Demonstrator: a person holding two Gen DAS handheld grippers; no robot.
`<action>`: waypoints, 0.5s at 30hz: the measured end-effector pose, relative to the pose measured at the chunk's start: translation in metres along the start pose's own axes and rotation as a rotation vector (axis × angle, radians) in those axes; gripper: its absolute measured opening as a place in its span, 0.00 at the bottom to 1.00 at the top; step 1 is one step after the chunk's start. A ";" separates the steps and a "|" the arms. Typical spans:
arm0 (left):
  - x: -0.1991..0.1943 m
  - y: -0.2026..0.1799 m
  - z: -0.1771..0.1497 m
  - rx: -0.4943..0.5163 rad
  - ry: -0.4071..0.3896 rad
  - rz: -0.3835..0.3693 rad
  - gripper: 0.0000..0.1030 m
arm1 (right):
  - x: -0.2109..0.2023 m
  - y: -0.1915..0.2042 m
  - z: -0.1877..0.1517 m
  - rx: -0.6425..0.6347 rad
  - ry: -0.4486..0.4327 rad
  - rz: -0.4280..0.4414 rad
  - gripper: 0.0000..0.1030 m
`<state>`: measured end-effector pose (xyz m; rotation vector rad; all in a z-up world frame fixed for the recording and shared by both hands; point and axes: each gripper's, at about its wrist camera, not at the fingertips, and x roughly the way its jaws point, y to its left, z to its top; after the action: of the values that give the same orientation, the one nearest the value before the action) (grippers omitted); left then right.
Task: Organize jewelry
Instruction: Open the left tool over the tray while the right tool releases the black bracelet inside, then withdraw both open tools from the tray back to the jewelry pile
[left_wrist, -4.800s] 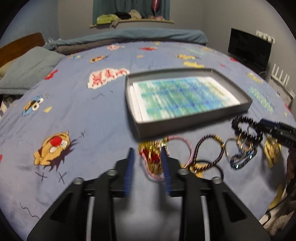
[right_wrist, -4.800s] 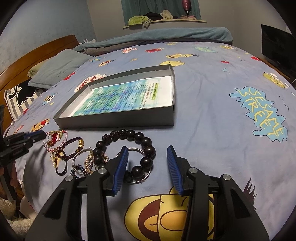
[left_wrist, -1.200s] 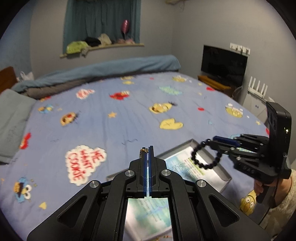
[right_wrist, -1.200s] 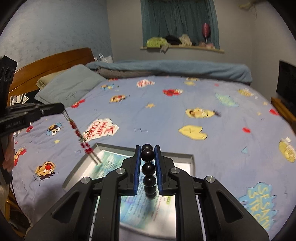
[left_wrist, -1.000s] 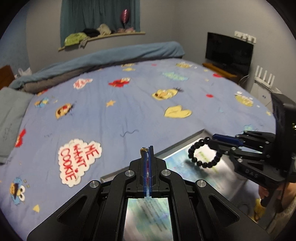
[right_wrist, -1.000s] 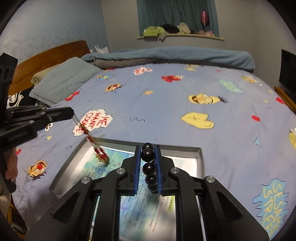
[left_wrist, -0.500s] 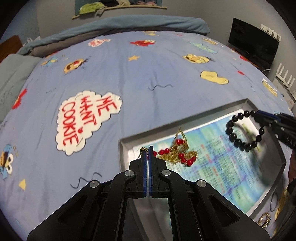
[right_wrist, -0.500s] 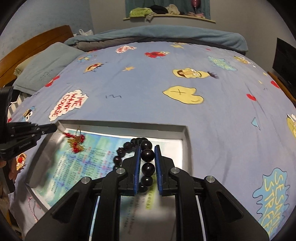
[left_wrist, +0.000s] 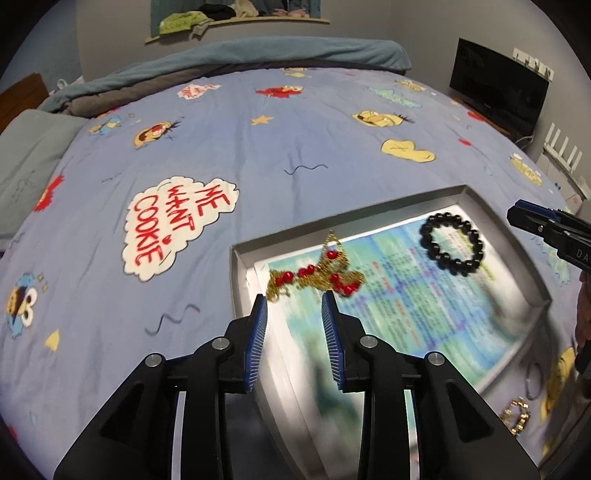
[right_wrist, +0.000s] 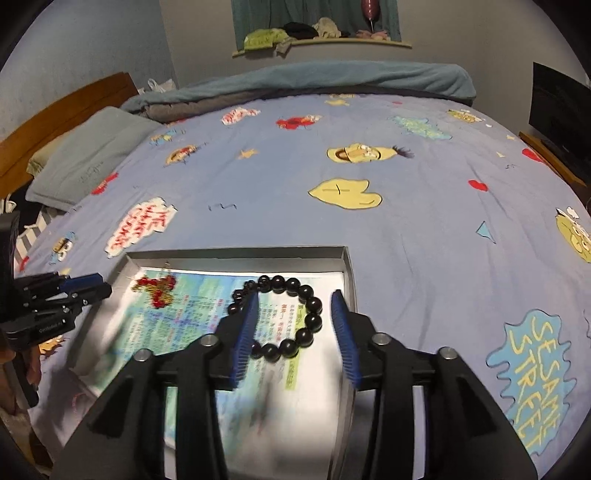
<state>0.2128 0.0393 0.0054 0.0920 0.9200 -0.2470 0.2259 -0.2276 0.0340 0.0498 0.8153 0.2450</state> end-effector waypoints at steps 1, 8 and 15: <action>-0.007 -0.002 -0.004 -0.002 -0.010 0.000 0.42 | -0.008 0.001 -0.003 0.000 -0.012 -0.001 0.49; -0.045 -0.020 -0.033 -0.018 -0.092 -0.004 0.75 | -0.048 0.010 -0.027 -0.013 -0.056 0.005 0.67; -0.076 -0.034 -0.051 -0.013 -0.129 0.010 0.80 | -0.089 0.017 -0.044 -0.040 -0.114 -0.008 0.83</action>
<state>0.1211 0.0285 0.0360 0.0674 0.7926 -0.2352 0.1321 -0.2347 0.0700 0.0228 0.6971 0.2488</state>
